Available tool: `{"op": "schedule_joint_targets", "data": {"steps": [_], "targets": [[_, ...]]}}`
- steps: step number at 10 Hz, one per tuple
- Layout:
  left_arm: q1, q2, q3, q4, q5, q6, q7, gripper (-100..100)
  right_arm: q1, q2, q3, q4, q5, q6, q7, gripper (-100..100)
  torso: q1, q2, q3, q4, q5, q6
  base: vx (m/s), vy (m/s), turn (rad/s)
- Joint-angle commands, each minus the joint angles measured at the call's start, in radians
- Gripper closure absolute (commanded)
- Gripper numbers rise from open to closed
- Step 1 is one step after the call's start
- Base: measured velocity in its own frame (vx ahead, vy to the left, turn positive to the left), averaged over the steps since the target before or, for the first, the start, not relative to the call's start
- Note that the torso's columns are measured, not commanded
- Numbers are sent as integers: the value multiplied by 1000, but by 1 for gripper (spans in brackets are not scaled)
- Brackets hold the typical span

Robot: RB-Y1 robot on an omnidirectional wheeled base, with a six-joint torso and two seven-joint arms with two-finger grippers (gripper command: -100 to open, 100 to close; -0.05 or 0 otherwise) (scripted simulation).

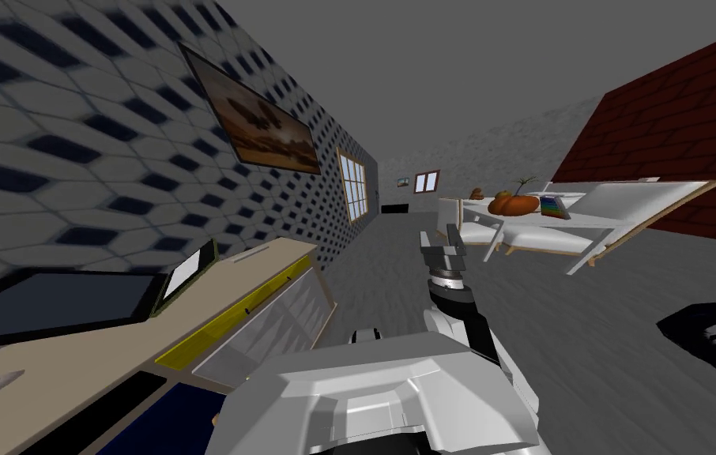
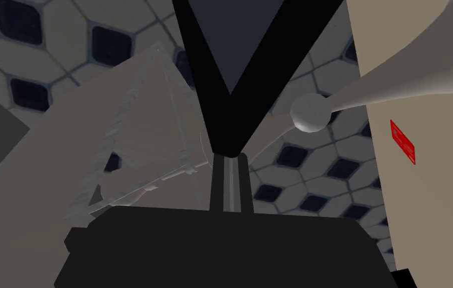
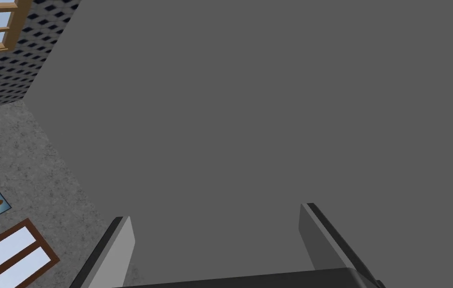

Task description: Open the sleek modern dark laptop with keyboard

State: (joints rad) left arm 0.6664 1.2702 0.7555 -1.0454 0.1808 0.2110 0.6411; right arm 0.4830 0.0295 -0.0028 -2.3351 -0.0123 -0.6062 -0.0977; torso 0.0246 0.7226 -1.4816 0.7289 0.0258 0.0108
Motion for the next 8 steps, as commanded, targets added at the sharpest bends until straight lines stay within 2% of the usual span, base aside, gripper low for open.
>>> {"op": "schedule_joint_targets", "data": {"steps": [1, 2, 4, 5, 6, 7, 8], "targets": [[-81, -83, -48, -79, -27, 73, -74, 100, 0, 0, 0, 0, 0, 0, 0, 0, -3, 0, -1, 2, -7, -5, 1, 81, 154], [-118, -94, -48, -102, -27, 99, -102, 100, 0, 0, 0, 0, 0, 0, 0, 0, -15, 7, 1, 5, -19, -7, 6, 59, -72], [-136, -94, -48, -128, -27, 114, -102, 100, 0, 0, 0, 0, 0, 0, 0, 0, -31, 14, 5, 9, -29, -7, 3, 15, -6], [-182, -149, -83, -168, -58, 158, -152, 100, 0, 0, 0, 0, 0, 0, 0, 0, -34, 16, 5, 10, -31, -9, -17, 73, 312], [-212, -176, -83, -204, -58, 188, -175, 100, 0, 0, 0, 0, 0, 0, 0, 0, -27, 18, 7, 10, -28, -13, -15, 90, 238], [-245, -176, -83, -231, -58, 216, -203, 100, 0, 0, 0, 0, 0, 0, 0, 0, -23, 17, 7, 10, -26, -11, -2, 41, 22], [-267, -176, -83, -246, -58, 223, -203, 100, 0, 0, 0, 0, 0, 0, 0, 0, -25, 15, 5, 9, -26, -8, -1, 7, -23]]}}
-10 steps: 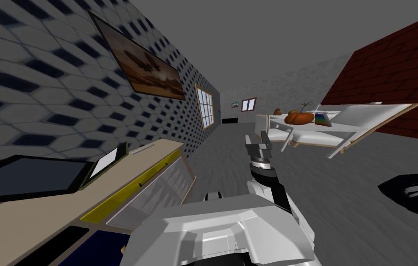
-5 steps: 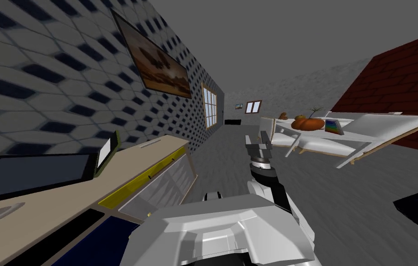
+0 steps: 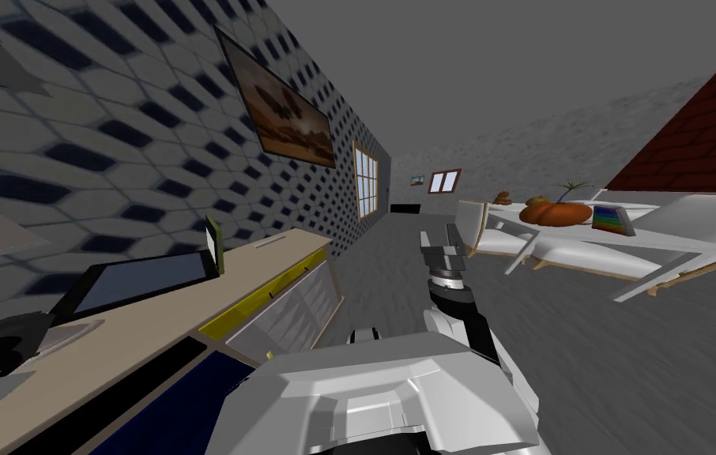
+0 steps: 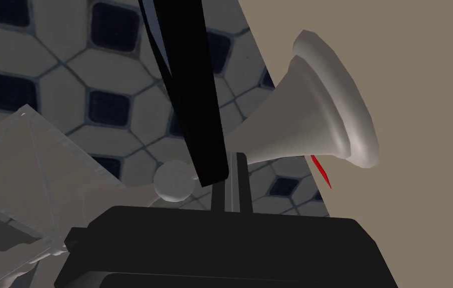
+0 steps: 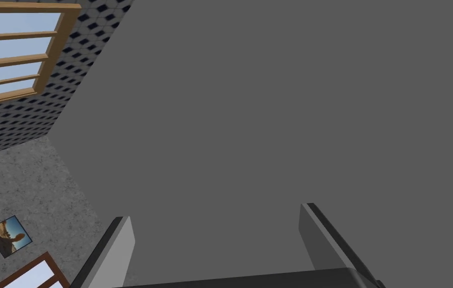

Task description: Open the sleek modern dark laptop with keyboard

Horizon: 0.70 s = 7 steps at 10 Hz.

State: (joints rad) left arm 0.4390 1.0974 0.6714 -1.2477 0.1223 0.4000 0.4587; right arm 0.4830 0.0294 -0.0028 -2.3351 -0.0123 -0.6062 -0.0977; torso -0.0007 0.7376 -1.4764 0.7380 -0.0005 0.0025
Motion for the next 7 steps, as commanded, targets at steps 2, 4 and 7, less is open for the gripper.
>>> {"op": "schedule_joint_targets", "data": {"steps": [2, 4, 7], "targets": [[-88, -60, -34, -122, -29, 115, -89, 100, 0, 0, 0, 0, 0, 0, 0, 0, 2, -2, -1, -1, 0, -4, 8, 87, 278], [-159, -86, -34, -162, -29, 142, -121, 100, 0, 0, 0, 0, 0, 0, 0, 0, 0, 1, 0, 0, 0, -1, -1, 24, -22], [-274, -169, -69, -242, -60, 241, -218, 100, 0, 0, 0, 0, 0, 0, 0, 0, 3, 1, 1, 0, 1, -2, 0, 62, 187]]}}
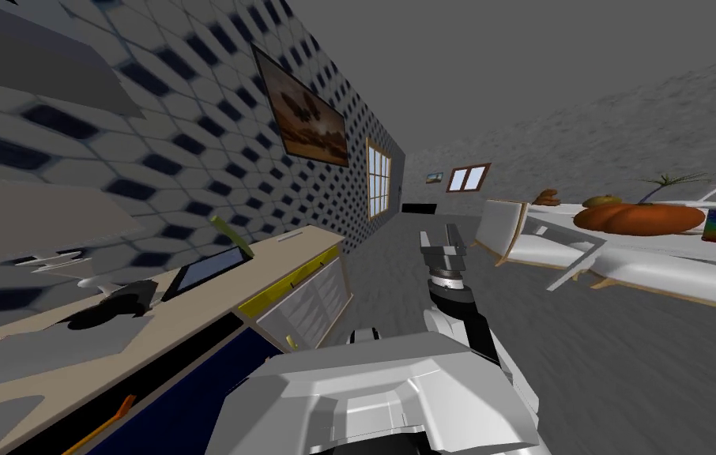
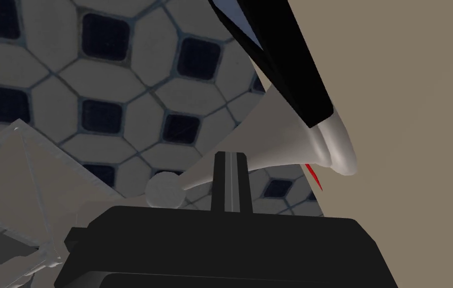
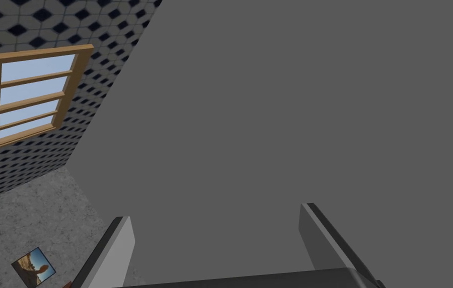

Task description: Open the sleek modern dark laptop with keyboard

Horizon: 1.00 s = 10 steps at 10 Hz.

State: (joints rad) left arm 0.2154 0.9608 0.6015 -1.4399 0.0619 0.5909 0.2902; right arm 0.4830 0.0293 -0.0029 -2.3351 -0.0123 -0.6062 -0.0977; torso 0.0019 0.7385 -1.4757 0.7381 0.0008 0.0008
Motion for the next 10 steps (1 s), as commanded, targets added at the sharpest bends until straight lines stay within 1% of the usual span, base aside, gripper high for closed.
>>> {"op": "schedule_joint_targets", "data": {"steps": [1, 2, 3, 4, 5, 6, 7, 8, 9, 10], "targets": [[-77, -33, 1, -81, 1, 60, -54, 100, 0, 0, 0, 0, 0, 0, 0, 0, -2, -1, 0, 0, -1, 1, 0, 23, -38], [-77, -33, 1, -88, 1, 60, -54, 100, 0, 0, 0, 0, 0, 0, 0, 0, -4, -1, -1, 0, -2, -1, 3, 5, 2], [-125, -84, -34, -120, -30, 97, -102, 100, 0, 0, 0, 0, 0, 0, 0, 0, -5, -1, 0, 0, -2, -1, 8, 77, 385], [-161, -95, -34, -128, -30, 116, -128, 100, 0, 0, 0, 0, 0, 0, 0, 0, 1, -1, 0, 0, 0, -3, 14, 87, 219], [-196, -116, -34, -156, -30, 147, -155, 100, 0, 0, 0, 0, 0, 0, 0, 0, 1, -1, 0, 0, 1, 0, 6, 50, -15], [-208, -116, -34, -192, -30, 168, -155, 100, 0, 0, 0, 0, 0, 0, 0, 0, -3, -1, -1, -1, 0, 2, -5, 23, -18], [-208, -116, -34, -206, -30, 168, -155, 100, 0, 0, 0, 0, 0, 0, 0, 0, -6, -2, -1, -2, 0, 3, -7, -2, -22], [-255, -164, -69, -244, -60, 215, -204, 100, 0, 0, 0, 0, 0, 0, 0, 0, -6, -3, -2, -1, -1, 1, 6, 76, 367], [-278, -186, -69, -274, -60, 239, -228, 100, 0, 0, 0, 0, 0, 0, 0, 0, 1, -2, -1, -1, 0, -2, 14, 83, 228], [-306, -199, -69, -310, -60, 274, -256, 100, 0, 0, 0, 0, 0, 0, 0, 0, 1, -2, -1, -1, 1, 0, 10, 40, -37]]}}
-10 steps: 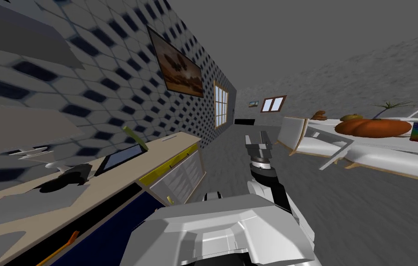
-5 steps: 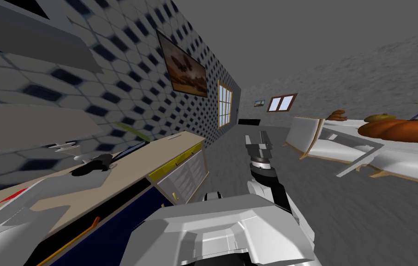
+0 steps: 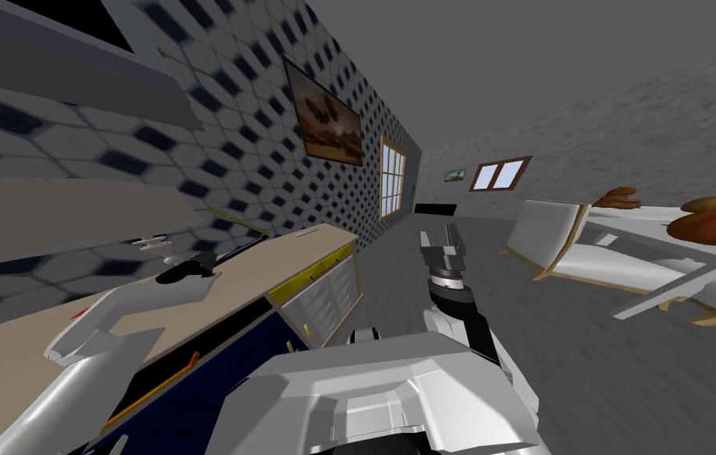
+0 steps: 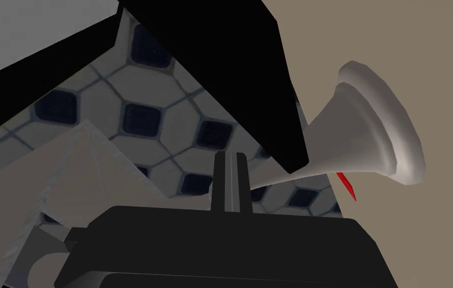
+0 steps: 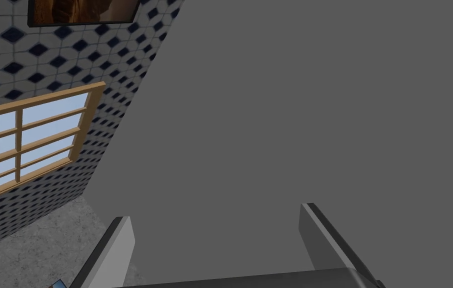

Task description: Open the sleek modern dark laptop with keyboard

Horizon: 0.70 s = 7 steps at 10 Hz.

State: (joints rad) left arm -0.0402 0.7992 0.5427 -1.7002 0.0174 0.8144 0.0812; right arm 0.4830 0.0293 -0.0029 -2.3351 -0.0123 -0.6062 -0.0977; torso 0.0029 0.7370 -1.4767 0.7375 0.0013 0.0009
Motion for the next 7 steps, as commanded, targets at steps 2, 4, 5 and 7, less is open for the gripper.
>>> {"op": "schedule_joint_targets", "data": {"steps": [2, 4, 5, 7], "targets": [[-83, -37, -10, -64, -16, 53, -47, 100, 0, 0, 0, 0, 0, 0, 0, 0, -6, 1, 1, 1, -2, -1, 3, 7, -20], [-131, -120, -46, -166, -46, 129, -118, 100, 0, 0, 0, 0, 0, 0, 0, 0, 0, 2, 2, 1, -1, -3, 7, 71, 277], [-150, -120, -46, -183, -46, 160, -147, 100, 0, 0, 0, 0, 0, 0, 0, 0, 1, 1, 1, 0, 0, 0, 17, 55, 5], [-206, -120, -46, -183, -46, 162, -148, 100, 0, 0, 0, 0, 0, 0, 0, 0, -5, 1, 0, 0, -2, -1, 4, 12, -11]]}}
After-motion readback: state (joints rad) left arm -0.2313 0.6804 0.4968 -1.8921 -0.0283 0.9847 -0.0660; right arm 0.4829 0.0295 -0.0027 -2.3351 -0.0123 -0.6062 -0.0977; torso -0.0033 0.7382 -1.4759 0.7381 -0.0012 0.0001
